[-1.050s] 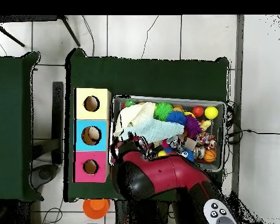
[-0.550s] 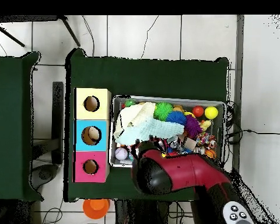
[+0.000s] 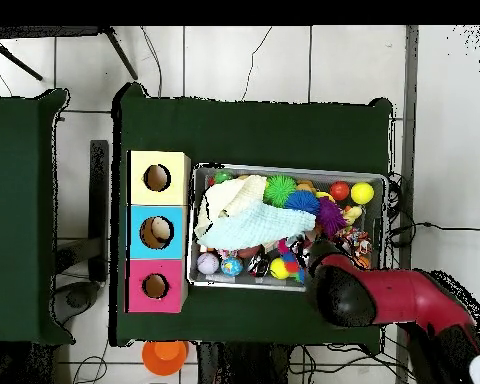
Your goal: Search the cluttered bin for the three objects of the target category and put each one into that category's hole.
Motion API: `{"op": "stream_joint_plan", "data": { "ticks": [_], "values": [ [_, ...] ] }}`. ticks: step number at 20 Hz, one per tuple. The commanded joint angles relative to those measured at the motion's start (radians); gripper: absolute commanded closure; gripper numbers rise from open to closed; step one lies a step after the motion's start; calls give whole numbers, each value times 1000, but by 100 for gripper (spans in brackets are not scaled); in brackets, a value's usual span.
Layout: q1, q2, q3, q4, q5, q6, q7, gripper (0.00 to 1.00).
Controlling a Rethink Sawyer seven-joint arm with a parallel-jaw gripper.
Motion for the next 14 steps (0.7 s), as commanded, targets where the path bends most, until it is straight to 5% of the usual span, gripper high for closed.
{"op": "stream_joint_plan", "data": {
  "ticks": [1,14],
  "values": [
    [-121,169,136,-170,-151,133,-360,0],
    [-298,307,323,-296,-184,261,-583,0]
  ]
}}
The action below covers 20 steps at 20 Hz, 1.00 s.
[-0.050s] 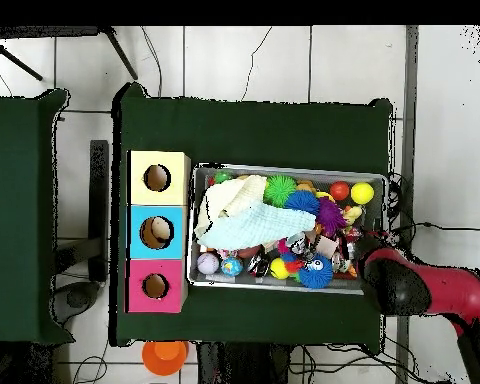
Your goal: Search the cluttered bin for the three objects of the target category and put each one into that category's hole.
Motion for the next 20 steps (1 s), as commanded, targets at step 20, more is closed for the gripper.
{"op": "stream_joint_plan", "data": {
  "ticks": [20],
  "values": [
    [72,298,21,-345,-189,109,-428,0]
  ]
}}
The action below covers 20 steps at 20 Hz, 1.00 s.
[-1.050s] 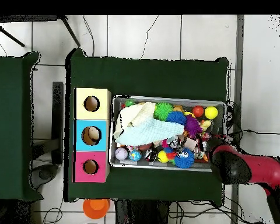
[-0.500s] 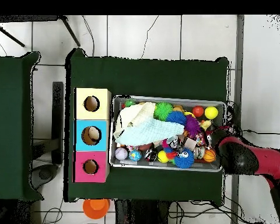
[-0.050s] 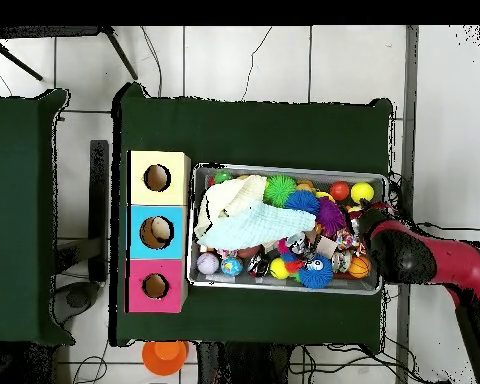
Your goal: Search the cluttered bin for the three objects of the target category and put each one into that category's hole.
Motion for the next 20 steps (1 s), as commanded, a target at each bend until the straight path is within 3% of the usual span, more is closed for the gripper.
{"op": "stream_joint_plan", "data": {
  "ticks": [1,13,20],
  "values": [
    [66,138,-52,-171,-147,71,-249,0],
    [116,149,-125,-226,-183,107,-162,0],
    [162,109,-180,-241,-187,144,-141,0]
  ]
}}
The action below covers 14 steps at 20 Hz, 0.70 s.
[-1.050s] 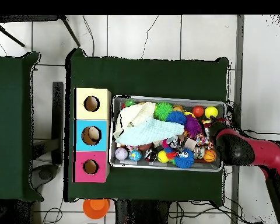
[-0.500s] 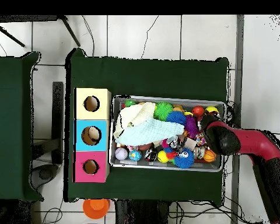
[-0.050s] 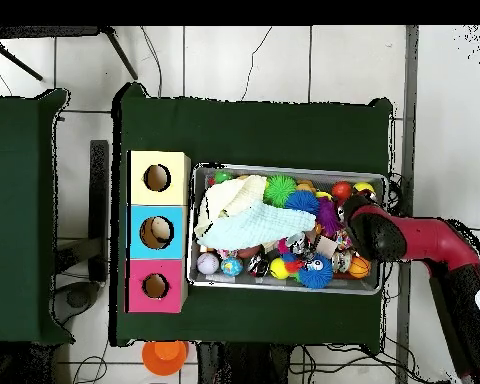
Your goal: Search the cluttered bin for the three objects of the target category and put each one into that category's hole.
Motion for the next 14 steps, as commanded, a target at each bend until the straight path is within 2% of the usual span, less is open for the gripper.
{"op": "stream_joint_plan", "data": {
  "ticks": [1,6,14],
  "values": [
    [51,10,-114,-105,-75,145,-139,0],
    [78,-15,-151,-93,-62,162,-125,0],
    [148,-1,-220,-126,-31,283,-126,0]
  ]
}}
